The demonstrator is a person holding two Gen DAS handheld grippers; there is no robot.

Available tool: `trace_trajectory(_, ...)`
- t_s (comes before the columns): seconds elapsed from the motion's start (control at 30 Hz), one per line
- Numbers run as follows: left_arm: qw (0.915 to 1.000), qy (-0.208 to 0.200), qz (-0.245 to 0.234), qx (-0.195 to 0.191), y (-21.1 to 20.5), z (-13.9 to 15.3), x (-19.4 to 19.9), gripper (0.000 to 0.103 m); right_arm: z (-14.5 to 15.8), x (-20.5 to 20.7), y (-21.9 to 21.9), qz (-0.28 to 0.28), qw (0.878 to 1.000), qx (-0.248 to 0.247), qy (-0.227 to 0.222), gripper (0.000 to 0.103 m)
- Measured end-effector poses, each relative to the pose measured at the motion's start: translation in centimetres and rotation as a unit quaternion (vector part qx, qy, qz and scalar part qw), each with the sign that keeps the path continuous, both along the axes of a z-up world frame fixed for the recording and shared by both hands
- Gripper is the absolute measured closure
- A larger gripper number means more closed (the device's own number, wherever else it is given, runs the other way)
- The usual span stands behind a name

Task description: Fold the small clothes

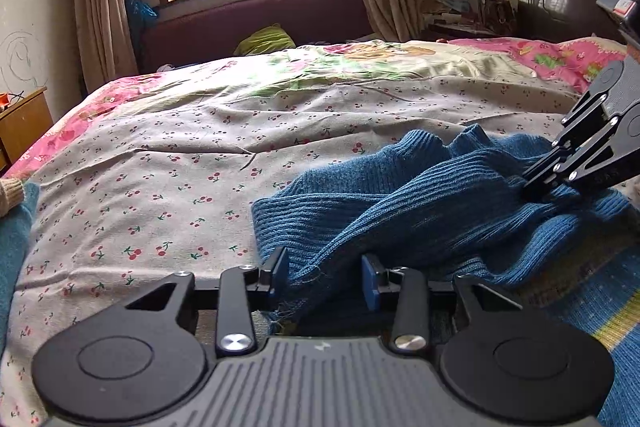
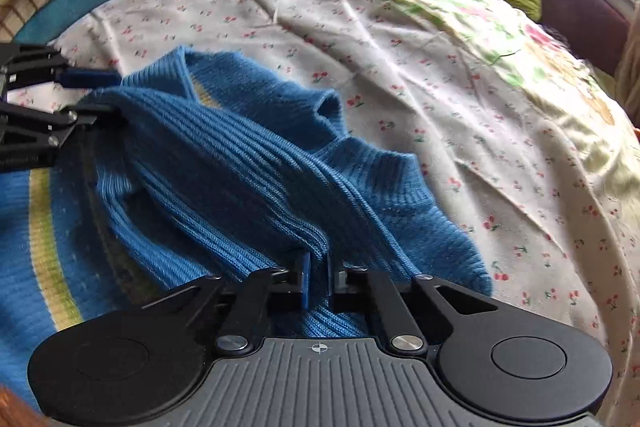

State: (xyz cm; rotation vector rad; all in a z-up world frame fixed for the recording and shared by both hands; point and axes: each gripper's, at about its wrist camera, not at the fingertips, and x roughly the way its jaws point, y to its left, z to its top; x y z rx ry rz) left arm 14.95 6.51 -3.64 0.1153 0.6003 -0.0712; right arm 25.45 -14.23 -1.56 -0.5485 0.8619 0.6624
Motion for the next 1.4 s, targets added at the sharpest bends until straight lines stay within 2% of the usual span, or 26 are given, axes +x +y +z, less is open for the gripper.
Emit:
trace_trajectory(0.1, 0.9999, -0.007, 0.010, -0.007, 0.3, 0.3, -0.1, 0.054, 2.3, -0.4, -0.5, -0.024, 0.999, 0.019, -0.038, 0.099)
trace_trajectory(0.2, 0.9990, -0.032, 0.026, -0.015, 0.7, 1.3, -0.4, 0.054, 6.5, -1.0, -0.6, -0.051, 0.991, 0.049, -0.113, 0.099)
trace_trajectory(0.3, 0.9972, -0.059, 0.032, -0.034, 1.3, 2.3, -1.2, 0.054, 10.4, -4.3, -1.4, -0.068, 0.969, 0.084, -0.222, 0.099)
trace_trajectory(0.37, 0.9968, -0.063, 0.024, -0.043, 1.3, 2.4, -1.6, 0.054, 10.2, -7.0, -2.3, -0.069, 0.959, 0.078, -0.265, 0.099)
trace_trajectory(0.4, 0.9976, -0.056, 0.018, -0.036, 1.1, 2.2, -1.6, 0.054, 9.0, -7.9, -2.7, -0.071, 0.959, 0.069, -0.266, 0.098)
trace_trajectory(0.43, 0.9986, -0.045, 0.013, -0.025, 0.8, 1.8, -1.6, 0.054, 7.2, -8.3, -2.9, -0.071, 0.965, 0.050, -0.246, 0.098)
trace_trajectory(0.53, 0.9999, -0.006, -0.007, -0.006, 0.0, 0.4, -1.9, 0.054, 1.3, -8.3, -3.8, -0.091, 0.985, 0.021, -0.148, 0.098)
trace_trajectory(0.6, 0.9999, -0.003, -0.009, 0.004, -0.4, 0.4, -2.2, 0.054, -1.3, -8.5, -4.0, -0.105, 0.987, 0.016, -0.124, 0.099)
trace_trajectory(0.73, 0.9997, -0.006, 0.017, 0.019, -0.4, 0.5, -1.9, 0.054, -0.7, -8.2, -4.6, -0.134, 0.982, 0.050, -0.127, 0.098)
trace_trajectory(0.8, 0.9983, 0.012, 0.042, 0.038, -0.1, -0.3, -1.1, 0.053, -0.3, -8.2, -4.6, -0.124, 0.982, 0.042, -0.136, 0.094)
trace_trajectory(0.87, 0.9975, 0.030, 0.057, 0.028, 0.7, -0.8, -0.7, 0.048, -0.3, -8.3, -4.8, -0.118, 0.984, 0.027, -0.130, 0.094)
trace_trajectory(0.97, 0.9974, 0.032, 0.060, 0.023, 1.1, -0.5, -1.1, 0.048, -1.3, -7.9, -5.4, -0.142, 0.986, 0.007, -0.088, 0.093)
trace_trajectory(1.03, 0.9974, 0.030, 0.058, 0.030, 1.1, -0.3, -1.7, 0.048, -1.0, -8.7, -6.5, -0.160, 0.983, 0.031, -0.079, 0.093)
trace_trajectory(1.13, 0.9974, 0.029, 0.061, 0.026, 1.2, 0.4, -2.4, 0.048, 0.9, -9.8, -7.8, -0.188, 0.975, 0.071, -0.093, 0.093)
trace_trajectory(1.23, 0.9976, 0.014, 0.066, 0.013, 1.4, 1.6, -2.9, 0.048, 2.6, -9.4, -9.3, -0.228, 0.962, 0.120, -0.093, 0.091)
trace_trajectory(1.33, 0.9977, -0.004, 0.068, 0.001, 1.3, 2.8, -3.3, 0.048, 2.6, -7.9, -10.8, -0.285, 0.941, 0.162, -0.086, 0.088)
trace_trajectory(1.4, 0.9980, -0.018, 0.060, -0.010, 0.9, 3.5, -3.2, 0.048, 2.1, -6.9, -10.7, -0.283, 0.937, 0.186, -0.082, 0.088)
